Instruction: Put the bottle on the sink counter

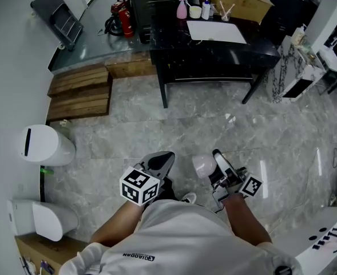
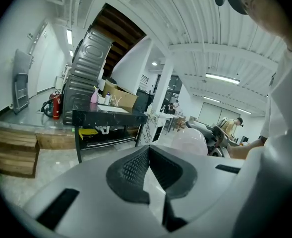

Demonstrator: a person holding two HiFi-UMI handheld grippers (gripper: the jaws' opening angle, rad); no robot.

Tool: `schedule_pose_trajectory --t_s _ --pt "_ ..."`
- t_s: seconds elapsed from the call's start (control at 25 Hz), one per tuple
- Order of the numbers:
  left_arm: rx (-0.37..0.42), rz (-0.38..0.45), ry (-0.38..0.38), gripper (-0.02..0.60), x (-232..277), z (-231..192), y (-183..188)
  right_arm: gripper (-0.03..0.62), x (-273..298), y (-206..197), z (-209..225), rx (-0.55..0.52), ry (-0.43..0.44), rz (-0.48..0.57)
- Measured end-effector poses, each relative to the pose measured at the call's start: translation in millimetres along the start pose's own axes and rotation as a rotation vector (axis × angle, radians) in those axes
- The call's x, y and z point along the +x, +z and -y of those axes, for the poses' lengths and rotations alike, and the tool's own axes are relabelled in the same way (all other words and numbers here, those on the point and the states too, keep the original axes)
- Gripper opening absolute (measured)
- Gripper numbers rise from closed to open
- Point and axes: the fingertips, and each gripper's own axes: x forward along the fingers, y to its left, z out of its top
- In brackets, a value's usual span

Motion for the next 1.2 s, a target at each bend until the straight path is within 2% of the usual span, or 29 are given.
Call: schedule_pose_trajectory --t_s 0.32,0.68,0.88,1.2 --pt "-0.014 -0.016 0.015 0.014 4 -36 10 0.152 39 8 13 -0.018 0.007 -0.023" --pt "0.01 0.024 0.014 0.014 24 -93 61 0.152 109 35 21 -0.059 0.022 -0.043" --pt "-0.003 0.041 0.028 0.014 36 -134 80 0.152 146 48 37 -0.081 -0.004 -0.056" --pt "-0.005 0.058 0.011 0.014 52 -186 100 0.152 191 59 62 -0.115 -0.037 -0.059"
